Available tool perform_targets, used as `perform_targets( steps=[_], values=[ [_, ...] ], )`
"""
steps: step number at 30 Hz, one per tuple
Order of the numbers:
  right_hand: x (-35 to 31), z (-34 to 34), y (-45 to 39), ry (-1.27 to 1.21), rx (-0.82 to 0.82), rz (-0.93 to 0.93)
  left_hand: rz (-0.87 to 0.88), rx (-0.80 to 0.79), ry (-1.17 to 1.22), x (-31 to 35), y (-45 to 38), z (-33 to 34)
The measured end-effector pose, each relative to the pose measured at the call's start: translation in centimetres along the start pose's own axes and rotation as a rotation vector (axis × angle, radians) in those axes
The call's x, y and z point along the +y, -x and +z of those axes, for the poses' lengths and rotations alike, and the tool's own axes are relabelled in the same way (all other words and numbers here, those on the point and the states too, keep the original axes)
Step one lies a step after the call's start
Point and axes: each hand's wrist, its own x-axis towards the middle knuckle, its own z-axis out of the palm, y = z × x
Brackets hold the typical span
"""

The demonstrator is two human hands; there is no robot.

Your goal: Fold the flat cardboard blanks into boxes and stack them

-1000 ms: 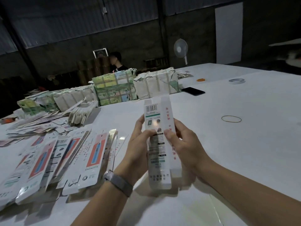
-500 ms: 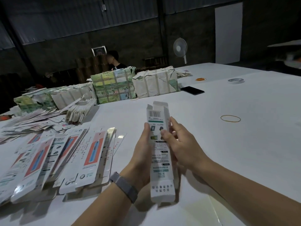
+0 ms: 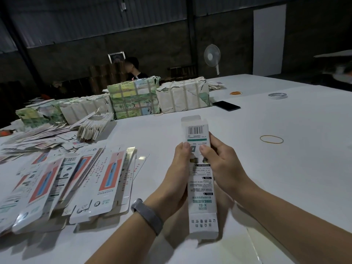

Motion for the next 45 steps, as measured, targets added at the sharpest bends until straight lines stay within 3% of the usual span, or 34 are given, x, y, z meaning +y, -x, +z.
perform_targets(
  steps=[3, 15, 22, 36, 45],
  values=[
    [0.0, 0.2, 0.1, 0.039, -0.022, -0.012, 0.130, 0.066, -0.143, -0.3, -0.3, -0.3],
    [0.0, 0.3, 0.4, -0.002, -0.091, -0.038, 0.341, 0.116, -0.196, -0.2, -0.5, -1.0],
    [-0.1, -0.2, 0.0, -0.103, -0.031, -0.041, 0.370, 0.024, -0.174, -0.2, -0.3, -0.7],
    [-1.0, -0.7, -0.1, -0.195, -0.066, 0.034, 0.402, -0.005, -0.197, 0.0, 0.1, -0.7],
    [-1.1, -1.0, -0.5, -0.245, 0.047, -0.031, 0.307, -0.048, -0.119, -0.2, 0.2, -0.4]
  ],
)
